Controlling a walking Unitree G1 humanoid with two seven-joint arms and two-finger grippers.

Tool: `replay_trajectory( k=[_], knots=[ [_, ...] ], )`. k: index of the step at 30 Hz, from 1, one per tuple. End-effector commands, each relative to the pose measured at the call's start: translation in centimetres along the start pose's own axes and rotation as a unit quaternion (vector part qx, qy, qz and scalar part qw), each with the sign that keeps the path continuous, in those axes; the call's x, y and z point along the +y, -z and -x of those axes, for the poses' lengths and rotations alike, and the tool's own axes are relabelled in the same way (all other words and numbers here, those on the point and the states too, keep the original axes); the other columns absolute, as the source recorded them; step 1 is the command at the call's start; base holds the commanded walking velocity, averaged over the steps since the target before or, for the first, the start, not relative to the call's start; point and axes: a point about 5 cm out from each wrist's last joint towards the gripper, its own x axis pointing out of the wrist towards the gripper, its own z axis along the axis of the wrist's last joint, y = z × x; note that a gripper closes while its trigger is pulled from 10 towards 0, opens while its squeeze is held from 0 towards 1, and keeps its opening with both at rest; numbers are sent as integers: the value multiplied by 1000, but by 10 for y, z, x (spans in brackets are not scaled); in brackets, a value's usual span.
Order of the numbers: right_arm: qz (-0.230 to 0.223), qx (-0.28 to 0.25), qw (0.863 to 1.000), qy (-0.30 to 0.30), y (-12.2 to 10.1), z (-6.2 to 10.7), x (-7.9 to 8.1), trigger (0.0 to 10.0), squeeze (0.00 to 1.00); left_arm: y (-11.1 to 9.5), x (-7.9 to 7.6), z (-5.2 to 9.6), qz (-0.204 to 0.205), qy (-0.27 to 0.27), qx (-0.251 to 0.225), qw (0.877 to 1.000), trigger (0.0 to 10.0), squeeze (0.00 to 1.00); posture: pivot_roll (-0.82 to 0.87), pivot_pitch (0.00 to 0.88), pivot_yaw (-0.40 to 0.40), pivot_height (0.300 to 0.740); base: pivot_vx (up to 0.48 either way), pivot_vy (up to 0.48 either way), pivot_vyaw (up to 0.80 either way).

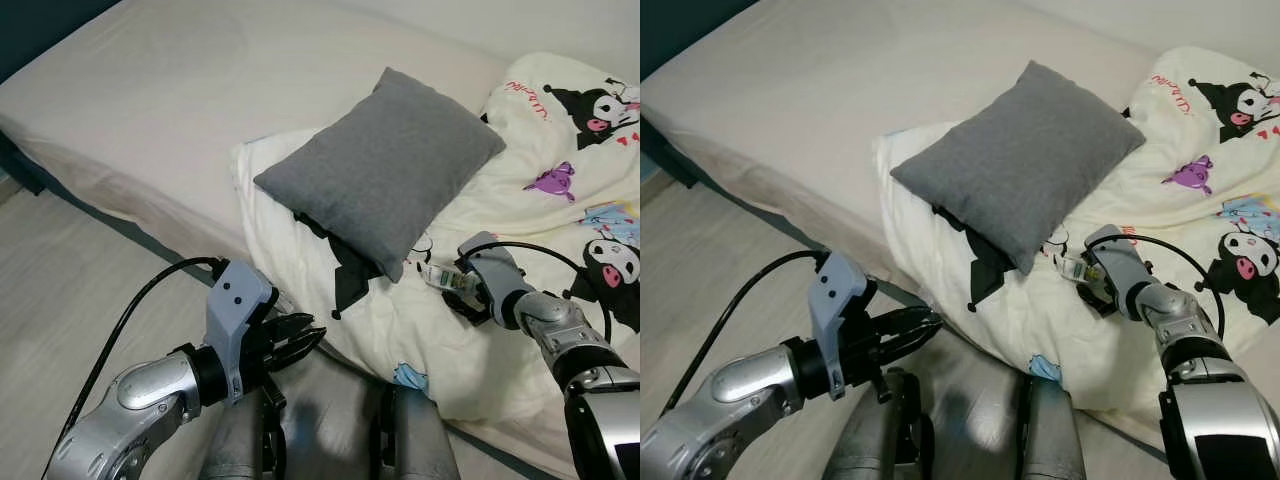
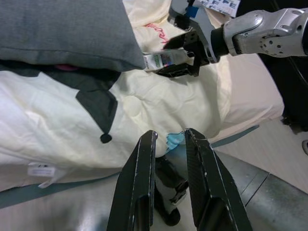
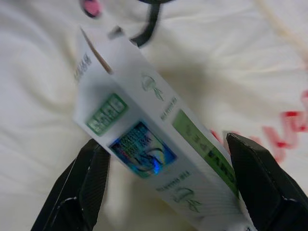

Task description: Clean up the room

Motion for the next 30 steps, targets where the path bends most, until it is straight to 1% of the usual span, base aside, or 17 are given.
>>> replay_trajectory(
  k=[1, 3, 6, 10, 11, 12, 13, 17, 18, 20, 21, 23, 24, 25, 30],
  knots=[
    [-30, 22, 999, -19, 16, 0, 8, 10000, 0, 2, -2, 3, 3, 2, 10, 1000, 10000, 0, 317, 421, 31, 621, 0, 0, 0],
    [-35, 23, 998, -41, 17, 0, 11, 10000, 0, 2, 0, 3, 3, -2, 11, 1000, 10000, 0, 316, 421, 34, 621, 0, 0, 0],
    [-33, 25, 998, -47, 17, 0, 12, 10000, 0, 2, 0, 2, 3, -3, 12, 1000, 10000, 0, 315, 419, 35, 621, 0, 0, 0],
    [-17, 31, 998, -48, 15, 0, 10, 10000, 0, 0, 5, 0, 3, -21, 7, 1000, 10000, 0, 312, 419, 34, 621, 0, 0, 0],
    [-14, 32, 998, -45, 15, 0, 9, 9020, 0, 0, 6, -1, 5, -22, 4, 1000, 10000, 0, 310, 418, 34, 621, 0, 0, 0],
    [-14, 32, 998, -45, 15, 0, 9, 9020, 0, 0, 6, -1, 5, -22, 4, 1000, 10000, 0, 310, 418, 34, 621, 0, 0, 0],
    [-8, 34, 999, -43, 14, 0, 8, 4392, 0, -1, 6, -1, 9, -20, 0, 1000, 10000, 0, 309, 417, 33, 621, 0, 0, 0],
    [0, 36, 998, -41, 13, 1, 7, 4392, 0, -4, 3, -1, 27, -7, -11, 1000, 10000, 0, 308, 416, 31, 621, 0, 0, 0],
    [1, 36, 998, -41, 12, 1, 7, 2941, 0, -6, -2, 0, 35, 15, -21, 999, 10000, 0, 306, 416, 28, 621, 0, 0, 0],
    [4, 37, 998, -42, 12, 1, 7, 2941, 0, -10, -9, 1, 45, 46, -33, 997, 10000, 0, 305, 414, 26, 621, 0, 0, 0],
    [4, 37, 998, -42, 12, 1, 7, 2941, 0, -10, -9, 1, 45, 46, -33, 997, 10000, 0, 305, 414, 26, 621, 0, 0, 0],
    [8, 39, 998, -42, 12, 1, 7, 1294, 0, -11, -14, 0, 41, 59, -34, 997, 10000, 0, 302, 416, 23, 621, 0, 0, 0],
    [9, 39, 998, -42, 12, 1, 7, 1294, 0, -11, -15, 0, 39, 60, -32, 997, 10000, 0, 302, 416, 23, 621, 0, 0, 0],
    [10, 39, 998, -41, 12, 1, 7, 0, 0, -10, -15, -1, 38, 60, -32, 997, 10000, 0, 298, 414, 22, 621, 0, 0, 0],
    [10, 38, 999, -37, 11, 1, 5, 0, 0, -10, -13, -4, 38, 52, -35, 997, 10000, 0, 285, 410, 18, 621, 0, 0, 0]
  ],
)
